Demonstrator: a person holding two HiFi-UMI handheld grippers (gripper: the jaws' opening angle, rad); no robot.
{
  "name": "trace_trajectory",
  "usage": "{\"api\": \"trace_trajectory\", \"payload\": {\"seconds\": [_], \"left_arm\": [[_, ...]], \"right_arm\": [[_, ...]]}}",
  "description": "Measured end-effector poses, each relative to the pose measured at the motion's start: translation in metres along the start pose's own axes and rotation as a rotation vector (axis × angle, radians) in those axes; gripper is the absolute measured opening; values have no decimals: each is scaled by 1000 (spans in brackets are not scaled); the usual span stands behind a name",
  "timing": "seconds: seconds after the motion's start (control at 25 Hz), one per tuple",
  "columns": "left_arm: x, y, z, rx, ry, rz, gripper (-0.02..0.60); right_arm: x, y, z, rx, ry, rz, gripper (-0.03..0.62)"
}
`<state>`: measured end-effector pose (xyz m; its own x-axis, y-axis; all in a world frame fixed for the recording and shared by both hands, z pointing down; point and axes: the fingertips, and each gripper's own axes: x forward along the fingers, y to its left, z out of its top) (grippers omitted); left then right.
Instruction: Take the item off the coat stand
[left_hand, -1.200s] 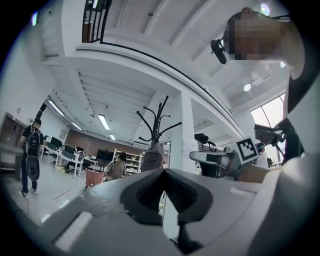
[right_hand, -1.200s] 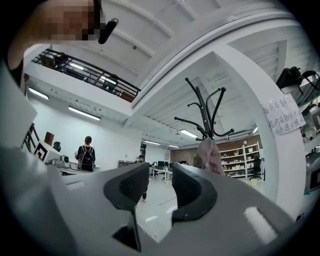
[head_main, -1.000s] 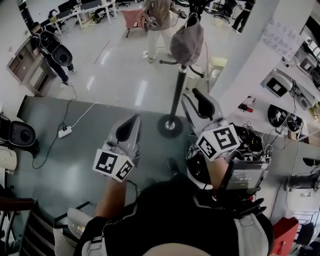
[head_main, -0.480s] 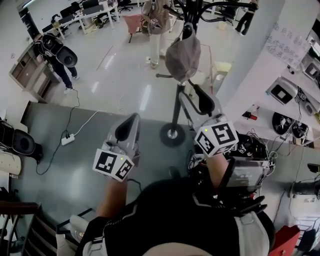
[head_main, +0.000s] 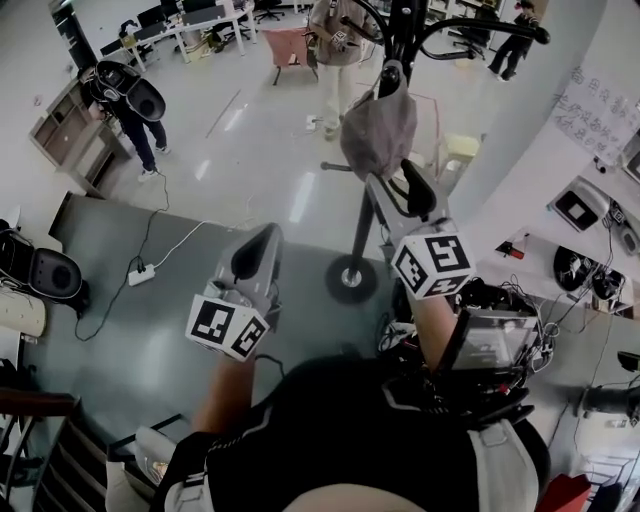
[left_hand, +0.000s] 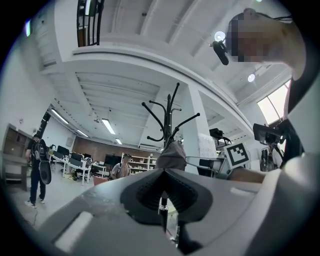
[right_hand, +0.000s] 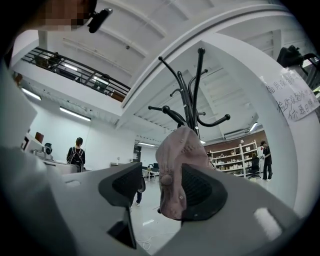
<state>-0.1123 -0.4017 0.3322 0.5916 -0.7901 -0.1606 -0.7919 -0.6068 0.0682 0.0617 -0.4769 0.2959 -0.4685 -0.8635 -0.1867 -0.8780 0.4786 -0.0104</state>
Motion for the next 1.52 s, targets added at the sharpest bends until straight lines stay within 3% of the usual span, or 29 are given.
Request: {"api": "trace_trajectory", "payload": {"seconds": [0.24, 0.44, 0.6, 0.72, 1.52], "left_arm": [[3, 9, -4, -9, 8, 28, 14], [5, 10, -6, -4, 13, 37, 14], [6, 6, -9, -6, 19, 29, 14], [7, 5, -8, -22, 18, 23, 14], [1, 0, -2, -14, 18, -11, 14]], "right_arm": [[18, -9, -8, 30, 3, 4, 242], [29, -10, -14, 21, 22, 20, 186], [32, -14, -11, 19, 17, 17, 176], [34, -15, -12, 30, 19, 30, 117], [21, -13, 23, 4, -45, 28, 92]]}}
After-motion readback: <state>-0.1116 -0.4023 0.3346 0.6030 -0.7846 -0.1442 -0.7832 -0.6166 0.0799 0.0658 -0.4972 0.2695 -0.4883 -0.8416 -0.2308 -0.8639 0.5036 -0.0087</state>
